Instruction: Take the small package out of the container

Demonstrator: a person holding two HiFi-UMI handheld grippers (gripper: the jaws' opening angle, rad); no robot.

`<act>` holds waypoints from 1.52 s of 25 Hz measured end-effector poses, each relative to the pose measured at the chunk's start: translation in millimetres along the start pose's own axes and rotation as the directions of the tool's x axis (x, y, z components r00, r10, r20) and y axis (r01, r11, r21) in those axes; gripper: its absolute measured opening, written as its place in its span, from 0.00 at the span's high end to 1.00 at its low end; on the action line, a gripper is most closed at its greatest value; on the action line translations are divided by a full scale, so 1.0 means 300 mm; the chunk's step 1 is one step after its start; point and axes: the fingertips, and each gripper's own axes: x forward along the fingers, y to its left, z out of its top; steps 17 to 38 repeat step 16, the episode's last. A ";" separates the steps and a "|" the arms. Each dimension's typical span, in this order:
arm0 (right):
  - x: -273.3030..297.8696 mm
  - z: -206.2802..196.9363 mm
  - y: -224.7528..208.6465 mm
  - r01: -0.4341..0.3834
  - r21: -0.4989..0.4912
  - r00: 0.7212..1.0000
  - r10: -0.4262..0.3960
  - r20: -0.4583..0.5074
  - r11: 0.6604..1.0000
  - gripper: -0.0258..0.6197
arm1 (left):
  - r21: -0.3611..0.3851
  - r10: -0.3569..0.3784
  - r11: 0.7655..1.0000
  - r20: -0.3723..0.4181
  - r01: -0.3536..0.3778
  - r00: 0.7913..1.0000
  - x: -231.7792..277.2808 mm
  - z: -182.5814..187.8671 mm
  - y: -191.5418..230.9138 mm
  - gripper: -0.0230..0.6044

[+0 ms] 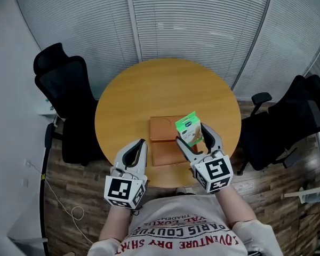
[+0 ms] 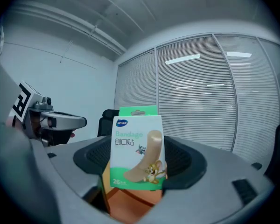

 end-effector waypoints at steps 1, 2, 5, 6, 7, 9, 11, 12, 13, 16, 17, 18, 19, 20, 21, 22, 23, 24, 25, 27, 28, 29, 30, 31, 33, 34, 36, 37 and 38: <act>0.004 0.000 -0.005 0.002 -0.002 1.000 -0.002 0.001 1.000 0.41 | 0.002 -0.001 1.000 0.001 0.001 1.000 0.004 0.000 0.001 0.95; 0.007 0.000 -0.012 0.006 -0.004 1.000 -0.006 0.002 1.000 0.41 | 0.002 -0.001 1.000 0.002 0.001 1.000 0.008 0.000 0.003 0.95; 0.011 0.005 -0.030 0.025 -0.001 1.000 -0.025 0.003 1.000 0.41 | -0.002 -0.003 1.000 0.004 0.003 1.000 0.022 -0.002 0.004 0.95; 0.012 0.005 -0.037 0.029 -0.001 1.000 -0.029 0.003 1.000 0.41 | -0.003 -0.006 1.000 0.003 0.006 1.000 0.029 -0.003 0.002 0.95; 0.014 0.003 -0.043 0.031 -0.001 1.000 -0.031 0.002 1.000 0.41 | -0.002 -0.008 1.000 0.003 0.008 1.000 0.037 -0.005 -0.001 0.95; 0.017 -0.003 -0.054 0.029 -0.002 1.000 -0.029 -0.004 1.000 0.41 | -0.003 -0.011 1.000 0.003 0.011 1.000 0.051 -0.014 -0.006 0.95; 0.024 -0.011 -0.057 0.020 -0.009 1.000 -0.020 -0.012 1.000 0.41 | -0.008 -0.005 1.000 0.004 0.006 1.000 0.059 -0.025 -0.005 0.95; 0.029 -0.013 -0.054 0.011 -0.013 1.000 -0.011 -0.014 1.000 0.41 | -0.011 0.000 1.000 0.009 0.000 1.000 0.060 -0.025 0.000 0.95; 0.037 -0.013 -0.051 0.003 -0.016 1.000 -0.003 -0.014 1.000 0.41 | -0.014 0.006 1.000 0.016 -0.006 1.000 0.062 -0.021 0.007 0.95; 0.066 -0.007 -0.047 -0.015 -0.025 1.000 0.015 -0.006 1.000 0.41 | -0.015 0.016 1.000 0.034 -0.015 0.999 0.076 -0.002 0.030 0.95; 0.066 -0.007 -0.047 -0.015 -0.025 1.000 0.015 -0.006 1.000 0.41 | -0.015 0.016 1.000 0.034 -0.015 0.999 0.076 -0.002 0.030 0.95; 0.066 -0.007 -0.047 -0.015 -0.025 1.000 0.015 -0.006 1.000 0.41 | -0.015 0.016 1.000 0.034 -0.015 0.999 0.076 -0.002 0.030 0.95; 0.066 -0.007 -0.047 -0.015 -0.025 1.000 0.015 -0.006 1.000 0.41 | -0.015 0.016 1.000 0.034 -0.015 0.999 0.076 -0.002 0.030 0.95; 0.066 -0.007 -0.047 -0.015 -0.025 1.000 0.015 -0.006 1.000 0.41 | -0.015 0.016 1.000 0.034 -0.015 0.999 0.076 -0.002 0.030 0.95; 0.066 -0.007 -0.047 -0.015 -0.025 1.000 0.015 -0.006 1.000 0.41 | -0.015 0.016 1.000 0.034 -0.015 0.999 0.076 -0.002 0.030 0.95; 0.066 -0.007 -0.047 -0.015 -0.025 1.000 0.015 -0.006 1.000 0.41 | -0.015 0.016 1.000 0.034 -0.015 0.999 0.076 -0.002 0.030 0.95; 0.066 -0.007 -0.047 -0.015 -0.025 1.000 0.015 -0.006 1.000 0.41 | -0.015 0.016 1.000 0.034 -0.015 0.999 0.076 -0.002 0.030 0.95; 0.066 -0.007 -0.047 -0.015 -0.025 1.000 0.015 -0.006 1.000 0.41 | -0.015 0.016 1.000 0.034 -0.015 0.999 0.076 -0.002 0.030 0.95; 0.066 -0.007 -0.047 -0.015 -0.025 1.000 0.015 -0.006 1.000 0.41 | -0.015 0.016 1.000 0.034 -0.015 0.999 0.076 -0.002 0.030 0.95; 0.066 -0.007 -0.047 -0.015 -0.025 1.000 0.015 -0.006 1.000 0.41 | -0.015 0.016 1.000 0.034 -0.015 0.999 0.076 -0.002 0.030 0.95; 0.066 -0.007 -0.047 -0.015 -0.025 1.000 0.015 -0.006 1.000 0.41 | -0.015 0.016 1.000 0.034 -0.015 0.999 0.076 -0.002 0.030 0.95; 0.066 -0.007 -0.047 -0.015 -0.025 1.000 0.015 -0.006 1.000 0.41 | -0.015 0.016 1.000 0.034 -0.015 0.999 0.076 -0.002 0.030 0.95; 0.066 -0.007 -0.047 -0.015 -0.025 1.000 0.015 -0.006 1.000 0.41 | -0.015 0.016 1.000 0.034 -0.015 0.999 0.076 -0.002 0.030 0.95; 0.066 -0.007 -0.047 -0.015 -0.025 1.000 0.015 -0.006 1.000 0.41 | -0.015 0.016 1.000 0.034 -0.015 0.999 0.076 -0.002 0.030 0.95; 0.066 -0.007 -0.047 -0.015 -0.025 1.000 0.015 -0.006 1.000 0.41 | -0.015 0.016 1.000 0.034 -0.015 0.999 0.076 -0.002 0.030 0.95; 0.066 -0.007 -0.047 -0.015 -0.025 1.000 0.015 -0.006 1.000 0.41 | -0.015 0.016 1.000 0.034 -0.015 0.999 0.076 -0.002 0.030 0.95; 0.066 -0.007 -0.047 -0.015 -0.025 1.000 0.015 -0.006 1.000 0.41 | -0.015 0.016 1.000 0.034 -0.015 0.999 0.076 -0.002 0.030 0.95; 0.066 -0.007 -0.047 -0.015 -0.025 1.000 0.015 -0.006 1.000 0.41 | -0.015 0.016 1.000 0.034 -0.015 0.999 0.076 -0.002 0.030 0.95; 0.066 -0.007 -0.047 -0.015 -0.025 1.000 0.015 -0.006 1.000 0.41 | -0.015 0.016 1.000 0.034 -0.015 0.999 0.076 -0.002 0.030 0.95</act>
